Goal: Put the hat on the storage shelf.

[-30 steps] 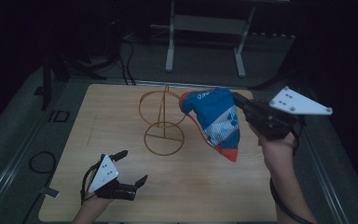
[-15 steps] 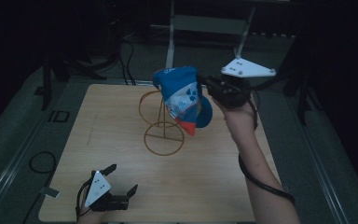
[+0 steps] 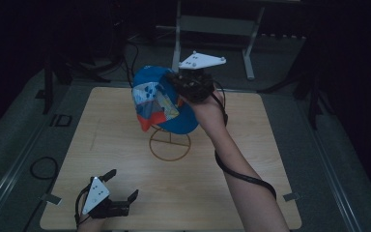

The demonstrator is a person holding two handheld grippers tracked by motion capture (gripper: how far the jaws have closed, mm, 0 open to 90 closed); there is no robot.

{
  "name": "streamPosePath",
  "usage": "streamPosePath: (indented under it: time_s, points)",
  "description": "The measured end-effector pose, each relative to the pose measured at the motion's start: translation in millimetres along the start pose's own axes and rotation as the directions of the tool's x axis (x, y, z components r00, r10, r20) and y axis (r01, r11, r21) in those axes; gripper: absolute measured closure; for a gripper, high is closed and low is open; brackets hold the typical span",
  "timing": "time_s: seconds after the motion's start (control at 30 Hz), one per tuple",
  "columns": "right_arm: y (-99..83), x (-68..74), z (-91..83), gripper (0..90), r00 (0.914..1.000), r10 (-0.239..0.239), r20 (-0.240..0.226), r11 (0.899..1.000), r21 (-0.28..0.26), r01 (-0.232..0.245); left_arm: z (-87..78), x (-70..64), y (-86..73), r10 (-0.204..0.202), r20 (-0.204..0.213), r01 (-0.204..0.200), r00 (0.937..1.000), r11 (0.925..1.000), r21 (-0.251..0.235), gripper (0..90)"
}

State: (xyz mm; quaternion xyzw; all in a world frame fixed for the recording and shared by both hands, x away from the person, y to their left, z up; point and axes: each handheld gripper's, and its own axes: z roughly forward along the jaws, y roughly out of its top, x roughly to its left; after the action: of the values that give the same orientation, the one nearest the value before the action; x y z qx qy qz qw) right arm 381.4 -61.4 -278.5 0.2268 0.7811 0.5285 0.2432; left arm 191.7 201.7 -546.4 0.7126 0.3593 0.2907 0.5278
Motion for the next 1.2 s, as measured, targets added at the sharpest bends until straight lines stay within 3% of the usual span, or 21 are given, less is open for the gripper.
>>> streamPosePath:
  time_s: [0.3,0.77,1.2]
  points:
    - [-18.4,2.6,22.1,90.0,0.9999,0.002,-0.015,0.998,0.064,-0.001,-1.2,1.2,-1.2,-0.002,-0.002,0.002,1.0,1.0,0.006,1.4]
    - [-55.3,-10.1,22.6,90.0,0.9989,0.039,-0.025,0.992,0.125,-0.035,2.1,0.2,-3.0,-0.008,0.017,0.008,0.9998,0.9997,0.022,1.4]
    - [-81.1,-10.6,17.8,90.0,0.9967,0.073,-0.037,0.99,0.124,-0.067,2.5,-2.3,-4.0,0.002,0.025,-0.003,0.9997,0.9995,0.032,1.4]
